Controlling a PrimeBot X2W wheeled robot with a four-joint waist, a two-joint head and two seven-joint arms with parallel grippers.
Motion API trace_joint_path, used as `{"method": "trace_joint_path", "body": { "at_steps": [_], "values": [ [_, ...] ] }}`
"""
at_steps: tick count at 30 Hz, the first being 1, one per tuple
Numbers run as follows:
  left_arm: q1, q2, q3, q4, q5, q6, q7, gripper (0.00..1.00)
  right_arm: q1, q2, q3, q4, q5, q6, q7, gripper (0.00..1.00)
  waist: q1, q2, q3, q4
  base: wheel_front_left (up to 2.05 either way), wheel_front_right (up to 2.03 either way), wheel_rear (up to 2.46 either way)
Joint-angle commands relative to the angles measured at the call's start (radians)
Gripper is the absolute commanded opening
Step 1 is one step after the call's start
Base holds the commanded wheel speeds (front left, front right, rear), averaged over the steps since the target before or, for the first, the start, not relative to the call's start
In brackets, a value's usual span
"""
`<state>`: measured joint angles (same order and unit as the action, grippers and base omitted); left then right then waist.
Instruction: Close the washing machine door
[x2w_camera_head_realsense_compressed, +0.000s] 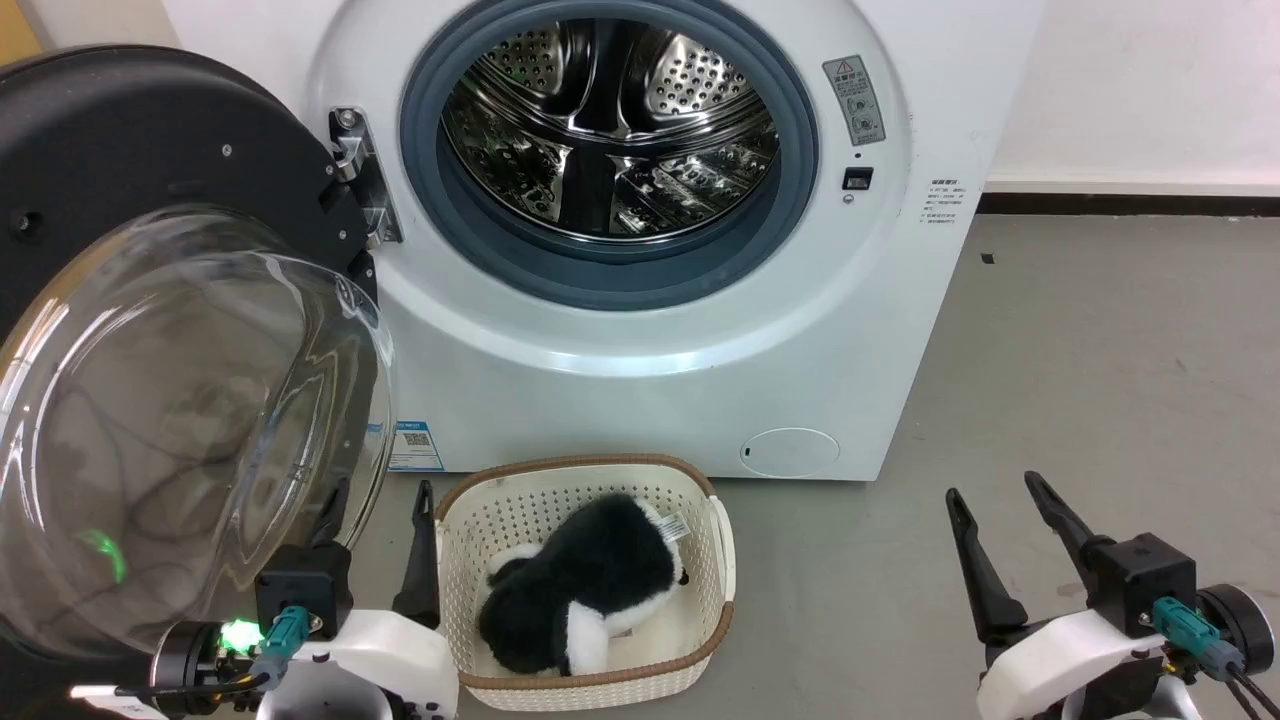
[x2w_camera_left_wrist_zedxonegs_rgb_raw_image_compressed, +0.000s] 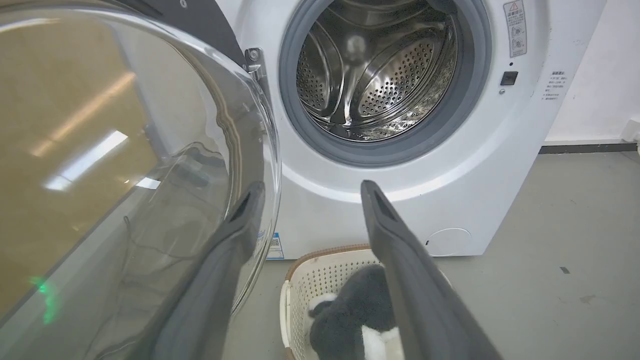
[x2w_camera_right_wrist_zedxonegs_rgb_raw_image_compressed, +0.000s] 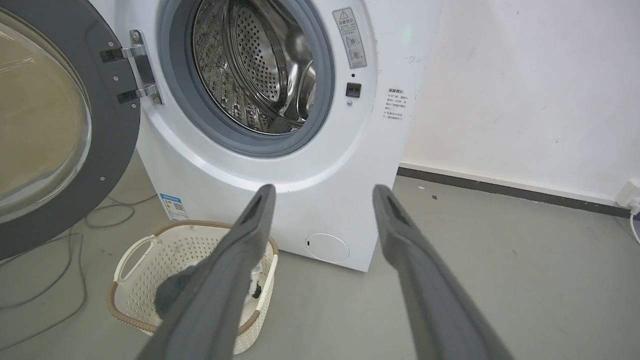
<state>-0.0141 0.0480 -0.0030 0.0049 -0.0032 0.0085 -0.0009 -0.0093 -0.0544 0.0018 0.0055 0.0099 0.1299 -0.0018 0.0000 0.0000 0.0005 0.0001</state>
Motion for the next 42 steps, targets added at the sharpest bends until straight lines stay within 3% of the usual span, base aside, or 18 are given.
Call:
{"method": "trace_joint_path", "body": {
  "at_steps": [1, 8, 9, 10, 18, 28, 42],
  "values": [
    [0.000, 0.000, -0.004, -0.001, -0.001, 0.012, -0.010, 1.00, 0.000, 0.000, -0.004, -0.001, 0.011, 0.000, -0.009, 1.00, 0.0000, 0.0000, 0.001, 0.000, 0.00, 0.00, 0.00],
    [0.000, 0.003, -0.014, -0.003, 0.003, 0.035, -0.025, 1.00, 0.002, 0.000, -0.005, -0.007, 0.027, 0.000, -0.024, 1.00, 0.0000, 0.0000, 0.002, 0.001, 0.00, 0.00, 0.00],
    [-0.001, 0.005, -0.016, -0.004, 0.006, 0.039, -0.027, 0.28, 0.002, 0.000, -0.005, -0.008, 0.029, 0.000, -0.026, 1.00, 0.0000, 0.0000, 0.002, 0.002, 0.00, 0.00, 0.00],
    [-0.001, 0.006, -0.018, -0.004, 0.008, 0.043, -0.029, 0.00, 0.003, 0.000, -0.005, -0.009, 0.031, 0.000, -0.028, 1.00, 0.0000, 0.0000, 0.002, 0.003, 0.00, 0.00, 0.00],
    [-0.006, 0.020, -0.023, -0.034, 0.002, 0.078, -0.045, 0.00, 0.005, 0.001, -0.004, -0.015, 0.046, 0.000, -0.045, 1.00, 0.0000, 0.0000, 0.005, 0.016, 0.00, 0.00, 0.00],
    [-0.027, 0.046, 0.003, -0.133, -0.025, 0.090, -0.064, 0.00, 0.010, 0.001, -0.006, -0.018, 0.067, 0.000, -0.063, 1.00, 0.0000, 0.0000, 0.008, 0.051, 0.00, 0.00, 0.00],
    [-0.132, 0.041, 0.176, -0.251, -0.239, 0.015, -0.093, 0.00, 0.017, 0.001, -0.010, -0.008, 0.104, 0.000, -0.093, 1.00, 0.0000, 0.0000, 0.020, 0.139, 0.00, 0.00, 0.00]
  ]
}}
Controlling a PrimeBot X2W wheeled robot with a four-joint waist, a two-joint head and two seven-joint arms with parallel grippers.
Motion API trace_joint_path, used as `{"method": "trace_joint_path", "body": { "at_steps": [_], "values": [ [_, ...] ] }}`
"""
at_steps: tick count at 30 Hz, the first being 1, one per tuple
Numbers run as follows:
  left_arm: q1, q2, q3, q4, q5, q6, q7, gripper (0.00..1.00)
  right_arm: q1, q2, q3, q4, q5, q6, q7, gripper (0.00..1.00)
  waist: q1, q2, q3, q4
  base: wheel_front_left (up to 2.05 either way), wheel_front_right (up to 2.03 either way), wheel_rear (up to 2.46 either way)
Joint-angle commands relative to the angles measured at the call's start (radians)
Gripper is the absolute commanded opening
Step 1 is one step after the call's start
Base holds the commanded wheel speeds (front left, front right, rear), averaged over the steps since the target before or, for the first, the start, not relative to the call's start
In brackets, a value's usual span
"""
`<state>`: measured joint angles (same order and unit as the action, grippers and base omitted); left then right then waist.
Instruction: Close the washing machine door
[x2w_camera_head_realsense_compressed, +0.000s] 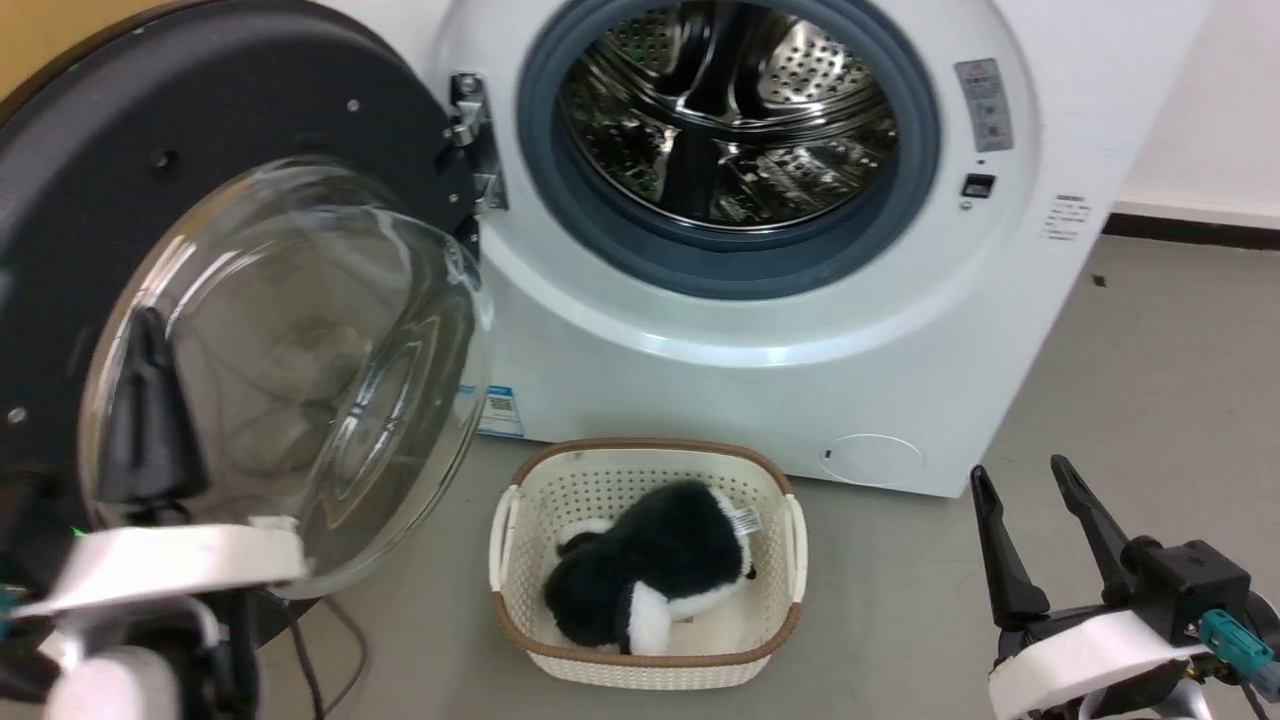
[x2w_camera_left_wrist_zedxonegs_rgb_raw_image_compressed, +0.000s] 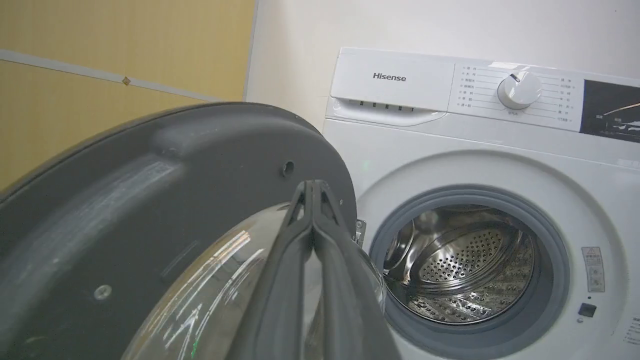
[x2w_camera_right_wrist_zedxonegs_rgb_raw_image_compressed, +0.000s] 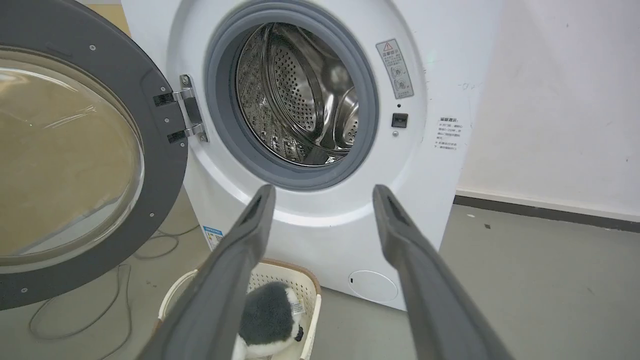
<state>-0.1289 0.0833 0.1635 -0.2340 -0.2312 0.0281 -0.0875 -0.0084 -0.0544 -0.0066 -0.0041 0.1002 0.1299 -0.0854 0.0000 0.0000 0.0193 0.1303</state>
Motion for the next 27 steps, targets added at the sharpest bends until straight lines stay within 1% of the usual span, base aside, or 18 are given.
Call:
{"method": "trace_joint_path", "body": {
  "at_steps": [1, 9, 15, 19, 22, 27],
  "values": [
    [-0.026, 0.012, 0.024, -0.013, -0.031, -0.010, -0.009, 0.00, 0.017, 0.002, -0.003, 0.003, 0.016, 0.000, -0.011, 1.00, 0.0000, 0.0000, 0.002, 0.015, 0.00, 0.00, 0.00],
    [-0.109, 0.083, 0.148, 0.020, -0.189, -0.017, -0.003, 0.00, 0.021, 0.002, -0.003, 0.013, 0.033, 0.000, -0.028, 1.00, 0.0000, 0.0000, 0.014, 0.067, 0.00, 0.00, 0.00],
    [-0.163, 0.156, 0.220, 0.089, -0.285, -0.016, 0.023, 0.00, 0.020, 0.002, -0.009, 0.016, 0.041, 0.000, -0.040, 1.00, 0.0000, 0.0000, 0.031, 0.108, 0.00, 0.00, 0.00],
    [-0.193, 0.191, 0.253, 0.150, -0.345, -0.013, 0.044, 0.00, 0.017, 0.002, -0.012, 0.020, 0.045, 0.000, -0.049, 1.00, 0.0000, 0.0000, 0.044, 0.133, 0.00, 0.00, 0.00],
    [-0.206, 0.213, 0.274, 0.205, -0.399, 0.001, 0.080, 0.00, 0.014, 0.002, -0.014, 0.021, 0.050, 0.000, -0.055, 1.00, 0.0000, 0.0000, 0.053, 0.149, 0.00, 0.00, 0.00],
    [-0.216, 0.235, 0.302, 0.306, -0.529, 0.033, 0.200, 0.00, 0.007, 0.002, -0.014, 0.019, 0.057, 0.000, -0.065, 1.00, 0.0000, 0.0000, 0.066, 0.168, 0.00, 0.00, 0.00]
  ]
}}
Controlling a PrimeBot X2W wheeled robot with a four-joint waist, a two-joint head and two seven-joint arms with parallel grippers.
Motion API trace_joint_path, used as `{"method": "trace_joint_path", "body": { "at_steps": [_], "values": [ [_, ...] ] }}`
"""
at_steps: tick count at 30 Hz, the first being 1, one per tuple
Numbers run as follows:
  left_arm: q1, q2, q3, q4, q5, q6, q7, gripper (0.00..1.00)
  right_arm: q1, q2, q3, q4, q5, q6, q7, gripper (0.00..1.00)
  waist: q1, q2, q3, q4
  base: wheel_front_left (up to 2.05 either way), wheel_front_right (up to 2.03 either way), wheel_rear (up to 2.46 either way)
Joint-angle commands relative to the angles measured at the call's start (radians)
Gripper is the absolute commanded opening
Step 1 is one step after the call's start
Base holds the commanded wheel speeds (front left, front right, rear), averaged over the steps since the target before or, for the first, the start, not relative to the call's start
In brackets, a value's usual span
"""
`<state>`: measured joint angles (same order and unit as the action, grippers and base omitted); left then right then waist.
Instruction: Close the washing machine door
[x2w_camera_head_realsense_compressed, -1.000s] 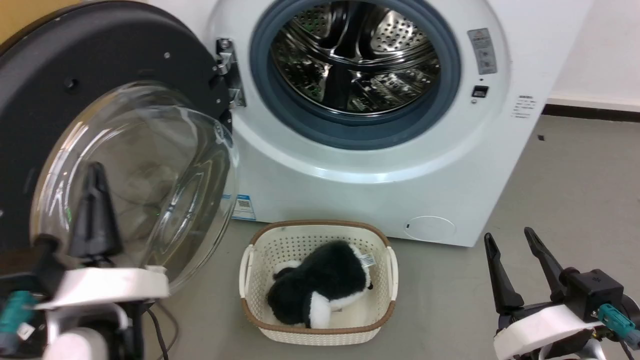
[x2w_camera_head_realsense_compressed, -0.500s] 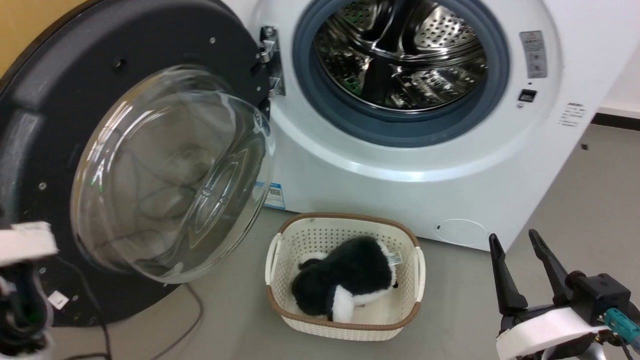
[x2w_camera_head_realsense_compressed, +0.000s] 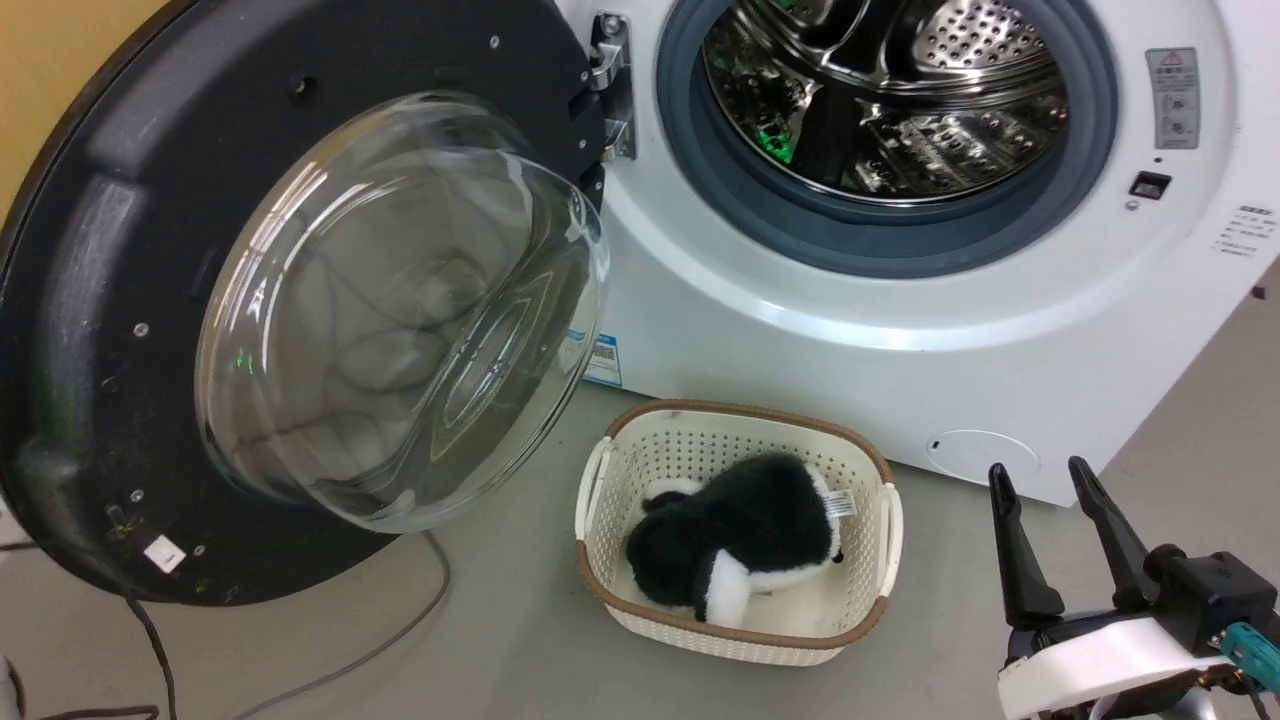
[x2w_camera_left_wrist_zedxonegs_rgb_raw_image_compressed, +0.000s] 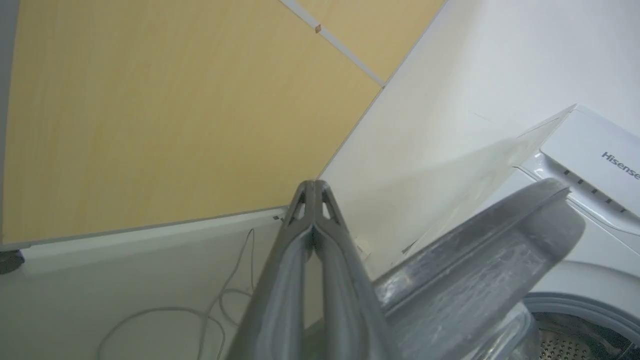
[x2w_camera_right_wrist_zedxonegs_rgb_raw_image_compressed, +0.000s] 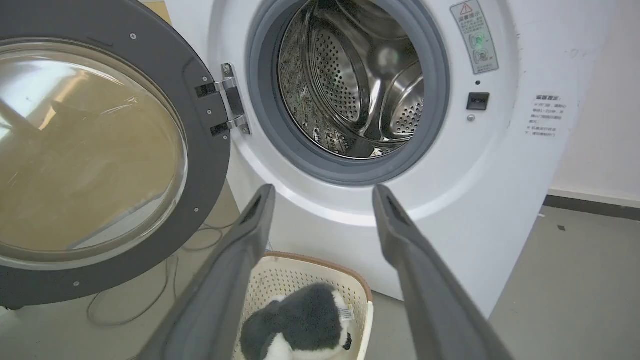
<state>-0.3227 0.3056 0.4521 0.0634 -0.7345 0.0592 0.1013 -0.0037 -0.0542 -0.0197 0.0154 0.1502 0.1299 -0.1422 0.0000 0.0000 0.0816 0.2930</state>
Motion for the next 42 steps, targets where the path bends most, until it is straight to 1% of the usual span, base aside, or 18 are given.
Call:
{"method": "trace_joint_path", "body": {
  "at_steps": [1, 6, 8, 14, 17, 21, 25, 26, 31, 34, 35, 36, 37, 39, 41, 42],
  "values": [
    [-0.019, 0.018, 0.021, 0.026, -0.045, 0.002, 0.030, 0.00, 0.001, 0.002, 0.001, -0.001, 0.008, 0.000, -0.011, 1.00, 0.0000, 0.0000, 0.006, 0.008, 0.00, 0.00, 0.00],
    [-0.003, 0.033, 0.052, 0.105, -0.134, -0.017, 0.109, 0.00, -0.002, 0.002, 0.002, -0.002, 0.016, 0.000, -0.021, 1.00, 0.0000, 0.0000, 0.010, 0.020, 0.00, 0.00, 0.00],
    [0.007, 0.033, 0.053, 0.131, -0.167, -0.037, 0.145, 0.00, -0.002, 0.002, 0.001, -0.002, 0.019, 0.001, -0.025, 1.00, 0.0000, 0.0000, 0.013, 0.026, 0.00, 0.00, 0.00],
    [0.026, -0.007, 0.029, 0.180, -0.274, -0.113, 0.263, 0.00, -0.006, 0.003, 0.003, -0.002, 0.025, 0.001, -0.038, 1.00, 0.0000, 0.0000, 0.022, 0.046, 0.00, 0.00, 0.00],
    [0.035, -0.024, 0.018, 0.192, -0.315, -0.134, 0.308, 0.00, -0.009, 0.003, 0.013, -0.002, 0.031, 0.001, -0.044, 1.00, 0.0000, 0.0000, 0.020, 0.051, 0.00, 0.00, 0.00],
    [0.053, -0.039, 0.014, 0.186, -0.376, -0.151, 0.366, 0.00, -0.010, 0.003, 0.021, -0.005, 0.043, 0.001, -0.052, 1.00, 0.0000, 0.0000, 0.020, 0.058, 0.00, 0.00, 0.00],
    [0.091, -0.065, 0.000, 0.126, -0.435, -0.158, 0.428, 0.00, -0.003, 0.003, 0.018, -0.009, 0.053, 0.001, -0.061, 1.00, 0.0000, 0.0000, 0.021, 0.069, 0.00, 0.00, 0.00],
    [0.091, -0.065, 0.000, 0.126, -0.435, -0.158, 0.428, 0.00, -0.003, 0.003, 0.018, -0.009, 0.053, 0.001, -0.061, 1.00, 0.0000, 0.0000, 0.021, 0.069, 0.00, 0.00, 0.00],
    [0.167, -0.118, -0.045, -0.009, -0.493, -0.164, 0.502, 0.00, 0.007, 0.003, 0.007, -0.011, 0.064, 0.001, -0.071, 1.00, 0.0000, 0.0000, 0.025, 0.094, 0.00, 0.00, 0.00],
    [0.203, -0.158, -0.090, -0.086, -0.527, -0.168, 0.542, 0.00, 0.008, 0.003, 0.002, -0.010, 0.068, 0.001, -0.078, 1.00, 0.0000, 0.0000, 0.028, 0.112, 0.00, 0.00, 0.00],
    [0.221, -0.180, -0.126, -0.135, -0.545, -0.170, 0.568, 0.00, 0.006, 0.003, 0.004, -0.009, 0.071, 0.001, -0.082, 1.00, 0.0000, 0.0000, 0.027, 0.121, 0.00, 0.00, 0.00],
    [0.221, -0.180, -0.126, -0.135, -0.545, -0.170, 0.568, 0.00, 0.006, 0.003, 0.004, -0.009, 0.071, 0.001, -0.082, 1.00, 0.0000, 0.0000, 0.027, 0.121, 0.00, 0.00, 0.00],
    [0.237, -0.197, -0.164, -0.184, -0.568, -0.172, 0.593, 0.00, 0.004, 0.003, 0.009, -0.008, 0.074, 0.001, -0.086, 1.00, 0.0000, 0.0000, 0.025, 0.127, 0.00, 0.00, 0.00],
    [0.253, -0.209, -0.205, -0.231, -0.586, -0.174, 0.615, 0.00, 0.001, 0.003, 0.013, -0.009, 0.078, 0.001, -0.090, 1.00, 0.0000, 0.0000, 0.023, 0.128, 0.00, 0.00, 0.00],
    [0.270, -0.219, -0.242, -0.269, -0.603, -0.176, 0.628, 0.00, -0.001, 0.004, 0.019, -0.010, 0.083, 0.001, -0.094, 1.00, 0.0000, 0.0000, 0.020, 0.122, 0.00, 0.00, 0.00],
    [0.270, -0.219, -0.242, -0.269, -0.603, -0.176, 0.628, 0.00, -0.001, 0.004, 0.019, -0.010, 0.083, 0.001, -0.094, 1.00, 0.0000, 0.0000, 0.020, 0.122, 0.00, 0.00, 0.00]
  ]
}}
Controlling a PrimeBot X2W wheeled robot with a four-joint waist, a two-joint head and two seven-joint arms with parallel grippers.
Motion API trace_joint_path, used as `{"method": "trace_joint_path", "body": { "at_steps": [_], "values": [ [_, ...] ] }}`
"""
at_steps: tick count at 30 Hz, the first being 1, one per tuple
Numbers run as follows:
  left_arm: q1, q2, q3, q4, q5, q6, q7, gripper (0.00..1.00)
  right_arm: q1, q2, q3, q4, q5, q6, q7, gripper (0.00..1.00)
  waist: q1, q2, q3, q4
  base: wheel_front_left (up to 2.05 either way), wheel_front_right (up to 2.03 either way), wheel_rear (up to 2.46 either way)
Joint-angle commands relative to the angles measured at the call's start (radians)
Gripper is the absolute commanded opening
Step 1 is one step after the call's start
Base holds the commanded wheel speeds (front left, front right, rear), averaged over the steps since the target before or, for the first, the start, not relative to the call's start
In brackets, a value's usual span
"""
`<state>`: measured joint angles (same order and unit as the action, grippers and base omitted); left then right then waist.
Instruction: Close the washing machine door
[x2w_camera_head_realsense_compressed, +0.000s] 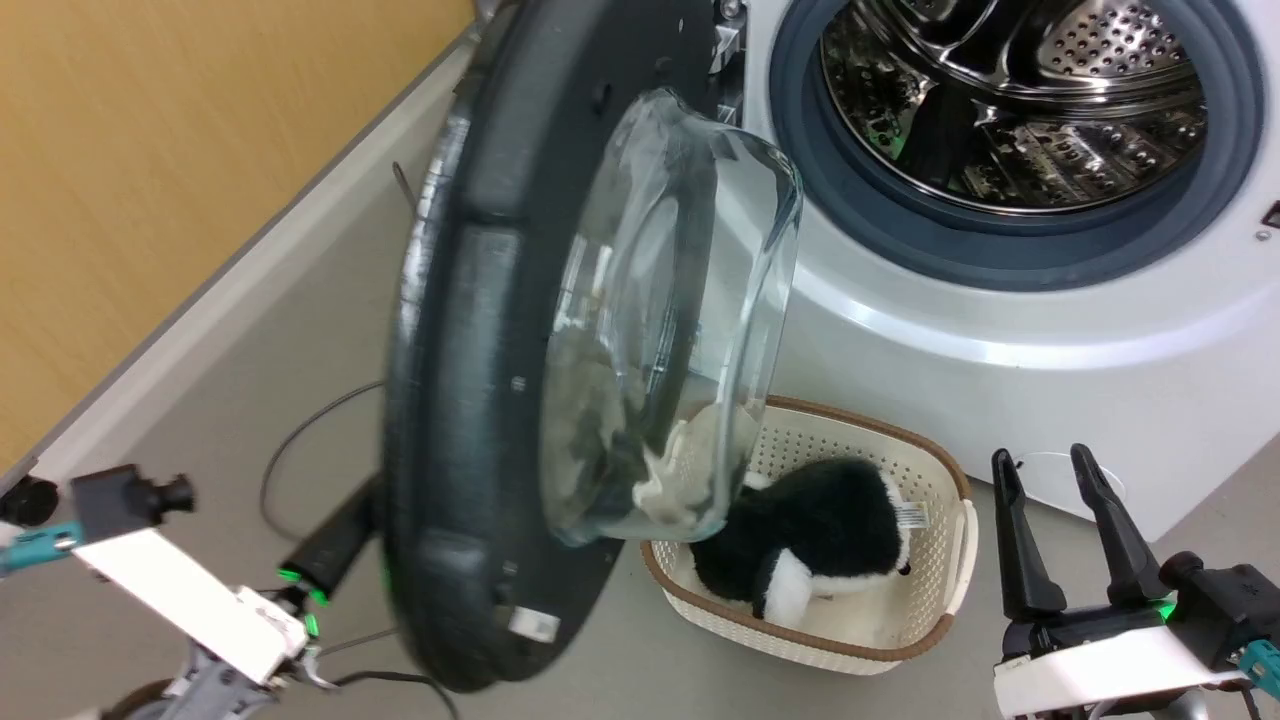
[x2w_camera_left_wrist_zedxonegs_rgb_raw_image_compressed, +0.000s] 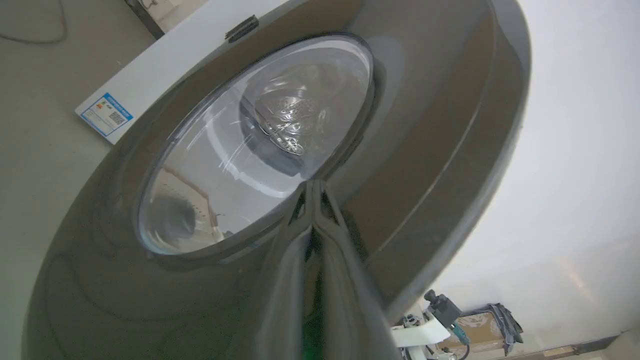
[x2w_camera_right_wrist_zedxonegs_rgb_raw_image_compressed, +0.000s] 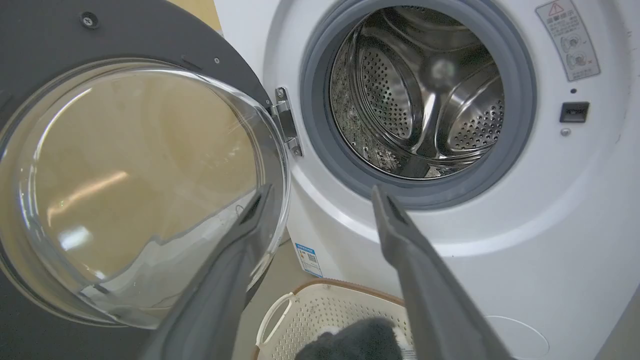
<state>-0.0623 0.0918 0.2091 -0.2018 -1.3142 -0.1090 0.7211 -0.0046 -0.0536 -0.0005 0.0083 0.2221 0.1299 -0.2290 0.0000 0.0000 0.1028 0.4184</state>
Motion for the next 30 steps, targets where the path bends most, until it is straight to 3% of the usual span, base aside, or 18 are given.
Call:
{"method": "trace_joint_path", "body": {
  "at_steps": [1, 13, 19, 30],
  "values": [
    [0.015, -0.010, -0.019, -0.021, -0.037, -0.009, 0.015, 0.00, -0.001, 0.003, 0.002, -0.004, 0.012, 0.001, -0.009, 1.00, 0.0000, 0.0000, -0.001, -0.008, 0.00, 0.00, 0.00],
    [-0.015, -0.029, -0.262, -0.150, -0.110, -0.022, 0.012, 0.00, -0.009, 0.003, 0.001, -0.013, 0.016, 0.001, -0.033, 1.00, 0.0000, 0.0000, 0.016, -0.146, 0.00, 0.00, 0.00],
    [-0.072, -0.033, -0.386, -0.117, -0.043, -0.022, -0.117, 0.00, -0.020, 0.003, -0.003, -0.017, 0.013, 0.001, -0.033, 1.00, 0.0000, 0.0000, 0.030, -0.244, 0.00, 0.00, 0.00],
    [-0.236, -0.006, -0.614, 0.093, 0.024, -0.022, -0.403, 0.00, -0.053, 0.003, -0.006, -0.027, 0.016, 0.001, -0.033, 1.00, 0.0000, 0.0000, 0.070, -0.409, 0.00, 0.00, 0.00]
  ]
}}
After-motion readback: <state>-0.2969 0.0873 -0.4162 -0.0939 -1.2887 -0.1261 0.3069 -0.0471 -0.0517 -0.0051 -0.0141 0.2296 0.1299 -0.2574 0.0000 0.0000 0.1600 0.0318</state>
